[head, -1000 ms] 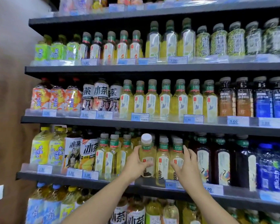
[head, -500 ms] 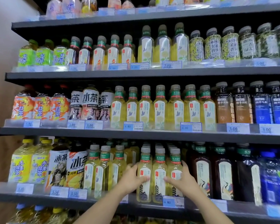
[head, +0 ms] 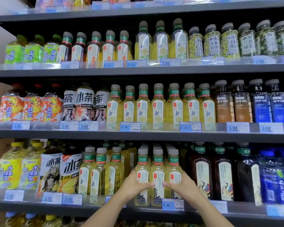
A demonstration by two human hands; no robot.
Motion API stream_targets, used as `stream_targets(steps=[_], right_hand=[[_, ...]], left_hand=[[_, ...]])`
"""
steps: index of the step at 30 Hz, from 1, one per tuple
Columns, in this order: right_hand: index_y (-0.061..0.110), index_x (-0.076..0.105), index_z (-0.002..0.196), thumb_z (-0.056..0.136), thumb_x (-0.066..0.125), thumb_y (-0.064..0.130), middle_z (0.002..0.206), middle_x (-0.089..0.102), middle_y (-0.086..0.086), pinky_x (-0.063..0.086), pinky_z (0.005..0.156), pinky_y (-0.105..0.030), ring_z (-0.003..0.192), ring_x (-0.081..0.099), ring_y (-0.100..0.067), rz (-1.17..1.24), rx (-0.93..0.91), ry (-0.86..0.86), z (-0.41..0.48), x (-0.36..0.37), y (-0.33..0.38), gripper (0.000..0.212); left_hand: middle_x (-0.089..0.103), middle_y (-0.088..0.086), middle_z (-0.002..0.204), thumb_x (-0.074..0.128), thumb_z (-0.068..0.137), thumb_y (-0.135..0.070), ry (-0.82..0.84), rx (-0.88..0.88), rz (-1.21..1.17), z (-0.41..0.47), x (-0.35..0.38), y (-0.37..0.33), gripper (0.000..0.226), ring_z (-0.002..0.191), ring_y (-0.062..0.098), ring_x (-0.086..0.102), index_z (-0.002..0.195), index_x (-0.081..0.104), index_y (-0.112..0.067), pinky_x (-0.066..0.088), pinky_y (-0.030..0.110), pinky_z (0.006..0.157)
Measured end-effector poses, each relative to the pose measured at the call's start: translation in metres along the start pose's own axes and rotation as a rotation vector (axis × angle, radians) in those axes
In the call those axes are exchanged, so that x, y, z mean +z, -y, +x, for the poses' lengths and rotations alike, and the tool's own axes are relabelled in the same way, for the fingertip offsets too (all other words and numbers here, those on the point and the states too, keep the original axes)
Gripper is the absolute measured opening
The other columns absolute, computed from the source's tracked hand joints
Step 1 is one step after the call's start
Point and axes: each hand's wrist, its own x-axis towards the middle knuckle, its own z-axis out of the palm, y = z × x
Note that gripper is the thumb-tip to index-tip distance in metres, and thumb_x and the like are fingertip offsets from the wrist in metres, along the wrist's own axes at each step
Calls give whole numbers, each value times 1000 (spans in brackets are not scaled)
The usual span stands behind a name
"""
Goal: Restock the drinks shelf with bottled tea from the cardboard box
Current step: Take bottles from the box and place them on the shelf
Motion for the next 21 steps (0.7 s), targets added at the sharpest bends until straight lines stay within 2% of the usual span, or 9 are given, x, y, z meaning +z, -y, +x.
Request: stream_targets(steps=[5, 11, 14, 16, 18, 19, 20, 21], right_hand=[[33, 52, 120, 54, 88, 61, 101, 72, 16, 57, 77, -24, 92, 68, -1, -16, 3, -12, 0, 1, -1, 80], [35, 52, 119, 53, 88, 61, 102, 72, 16, 57, 78, -26, 92, 69, -1, 16, 1, 3, 4, 3, -3, 79], [34, 53, 122, 58, 88, 59, 107, 73, 16, 56, 86, -29, 101, 69, -3, 106, -7, 89, 4, -2, 1, 77], [33, 43, 134, 65, 86, 55, 122, 67, 15, 47, 100, -36, 120, 60, -10, 201, -7, 158, 2, -6, 7, 84], [35, 13, 153, 72, 78, 56, 145, 50, 9, 30, 113, -41, 136, 44, -16, 292, 28, 170, 4, -9, 12, 106], [33, 3, 157, 76, 70, 61, 153, 42, 5, 25, 116, -42, 141, 38, -19, 351, 65, 171, 4, -9, 15, 109], [31, 5, 158, 79, 59, 69, 156, 39, 0, 24, 117, -44, 142, 37, -22, 432, 114, 182, 6, -9, 17, 103], [28, 21, 156, 81, 47, 76, 151, 47, -3, 31, 114, -48, 138, 44, -24, 545, 175, 193, 7, -9, 20, 93]], left_hand=[[76, -15, 107, 94, 48, -58, -8, 11, -18, -4, 1, -3, 88, 98, 3, 73, 123, 55, -33, 60, 37, 89], [75, -14, 110, 94, 54, -53, 22, 6, -16, -11, -5, -8, 82, 101, 4, 72, 124, 56, -32, 59, 40, 92], [75, -13, 114, 90, 68, -42, 91, 22, -22, -20, -9, -22, 69, 105, 5, 71, 127, 56, -31, 55, 41, 100], [71, -11, 124, 79, 82, -47, 141, -17, -94, -24, -14, -27, 65, 117, 9, 66, 137, 51, -27, 46, 46, 110], [55, -7, 147, 56, 81, -80, 113, -121, -184, -24, -16, -29, 89, 139, 17, 48, 153, 35, -31, 27, 51, 121], [51, -6, 151, 41, 78, -91, 101, -164, -257, -23, -14, -31, 94, 144, 21, 41, 153, 35, -34, 20, 53, 123], [56, -4, 147, 30, 80, -92, 82, -184, -363, -21, -11, -34, 92, 141, 22, 44, 148, 45, -33, 20, 54, 122], [67, 0, 134, 23, 87, -86, 38, -195, -467, -21, -8, -37, 84, 131, 23, 55, 137, 59, -28, 28, 53, 118]])
